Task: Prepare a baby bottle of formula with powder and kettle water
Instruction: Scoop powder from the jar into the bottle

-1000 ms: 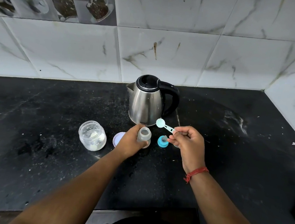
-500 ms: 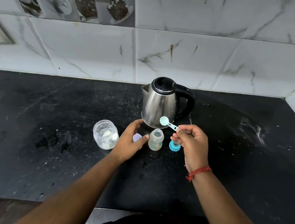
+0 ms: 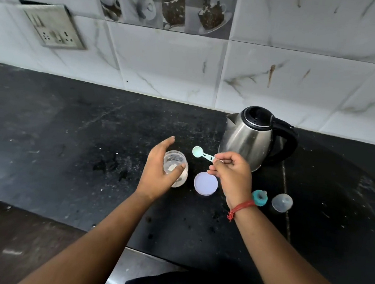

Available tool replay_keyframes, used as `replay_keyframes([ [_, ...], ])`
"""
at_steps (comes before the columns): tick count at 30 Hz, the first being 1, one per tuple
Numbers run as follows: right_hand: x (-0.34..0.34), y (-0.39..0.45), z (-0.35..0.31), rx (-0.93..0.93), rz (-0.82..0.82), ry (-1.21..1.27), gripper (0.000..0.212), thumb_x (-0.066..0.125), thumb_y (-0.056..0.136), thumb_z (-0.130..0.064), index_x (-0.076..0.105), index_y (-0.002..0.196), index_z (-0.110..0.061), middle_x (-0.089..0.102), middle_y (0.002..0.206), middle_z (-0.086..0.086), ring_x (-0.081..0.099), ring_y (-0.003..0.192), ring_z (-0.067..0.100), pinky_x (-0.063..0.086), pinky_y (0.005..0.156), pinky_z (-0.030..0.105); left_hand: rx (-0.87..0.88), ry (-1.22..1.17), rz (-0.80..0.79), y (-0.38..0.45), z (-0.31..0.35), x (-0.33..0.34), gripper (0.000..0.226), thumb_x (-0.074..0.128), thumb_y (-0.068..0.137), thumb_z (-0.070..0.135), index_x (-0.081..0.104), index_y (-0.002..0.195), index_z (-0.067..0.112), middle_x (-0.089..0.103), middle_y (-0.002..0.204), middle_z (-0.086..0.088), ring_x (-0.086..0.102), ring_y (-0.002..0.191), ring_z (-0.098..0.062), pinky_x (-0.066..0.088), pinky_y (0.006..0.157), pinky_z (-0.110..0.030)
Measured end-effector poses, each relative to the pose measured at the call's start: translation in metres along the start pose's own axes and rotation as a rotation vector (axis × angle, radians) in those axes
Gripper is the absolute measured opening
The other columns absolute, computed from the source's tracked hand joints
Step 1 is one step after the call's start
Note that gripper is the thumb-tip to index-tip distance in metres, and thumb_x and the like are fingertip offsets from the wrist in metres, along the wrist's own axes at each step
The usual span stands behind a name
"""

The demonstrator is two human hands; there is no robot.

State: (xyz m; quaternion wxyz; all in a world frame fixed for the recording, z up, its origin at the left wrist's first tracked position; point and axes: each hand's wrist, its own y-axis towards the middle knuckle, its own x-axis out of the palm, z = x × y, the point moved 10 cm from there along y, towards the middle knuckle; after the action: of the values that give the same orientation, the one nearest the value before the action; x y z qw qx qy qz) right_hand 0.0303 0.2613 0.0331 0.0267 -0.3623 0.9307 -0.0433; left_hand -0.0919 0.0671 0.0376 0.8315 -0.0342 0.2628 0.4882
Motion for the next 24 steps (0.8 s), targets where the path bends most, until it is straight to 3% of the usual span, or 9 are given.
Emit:
replay_keyframes([
  [3,0.026,0.005,0.002,-0.032,-0.059,-0.195,0.020,0.062,0.091,0.003,0.068,0.084,-0.014,0.068,0.083,0.008,0.071,0.063,0.014,0.062,0.062,0.030,-0.021,0.066,-0.033,0.000,-0.018,-0.007,0.080,0.078,0.089,0.029,0.035,0.156,0.025,0.039,0.155,0.014,0.031,0.142,0.001,0.021,0.109,-0.004],
  [8,0.064,0.010,-0.001,-0.204,-0.140,-0.573,0.027,0.060,0.082,-0.005,0.065,0.073,-0.029,0.060,0.086,-0.012,0.067,0.073,0.019,0.060,0.070,0.045,-0.026,0.124,-0.089,-0.001,-0.036,-0.008,0.089,0.080,0.087,0.035,0.029,0.159,0.024,0.033,0.154,0.017,0.028,0.145,-0.004,0.025,0.118,-0.027],
  [14,0.098,0.004,-0.009,-0.378,-0.261,-0.893,0.010,0.064,0.092,-0.019,0.071,0.097,-0.024,0.065,0.104,-0.008,0.065,0.092,0.019,0.052,0.075,0.035,-0.019,0.139,-0.126,-0.003,-0.043,-0.005,0.094,0.069,0.081,0.055,0.028,0.159,0.023,0.033,0.158,0.015,0.029,0.148,-0.009,0.026,0.119,-0.030],
  [18,0.114,0.000,-0.008,-0.420,-0.346,-1.048,0.016,0.059,0.096,-0.021,0.068,0.110,-0.023,0.066,0.114,-0.005,0.065,0.099,0.024,0.050,0.076,0.036,-0.007,0.142,-0.147,0.000,-0.047,0.000,0.093,0.070,0.081,0.051,0.027,0.159,0.021,0.033,0.163,0.007,0.029,0.150,-0.015,0.028,0.123,-0.041],
  [24,0.126,0.005,-0.001,-0.375,-0.397,-1.095,0.024,0.052,0.097,-0.017,0.069,0.113,-0.023,0.070,0.115,-0.002,0.066,0.098,0.023,0.054,0.076,0.036,0.004,0.131,-0.156,0.002,-0.050,0.005,0.094,0.073,0.082,0.045,0.026,0.159,0.023,0.035,0.162,0.007,0.030,0.148,-0.015,0.030,0.122,-0.047],
])
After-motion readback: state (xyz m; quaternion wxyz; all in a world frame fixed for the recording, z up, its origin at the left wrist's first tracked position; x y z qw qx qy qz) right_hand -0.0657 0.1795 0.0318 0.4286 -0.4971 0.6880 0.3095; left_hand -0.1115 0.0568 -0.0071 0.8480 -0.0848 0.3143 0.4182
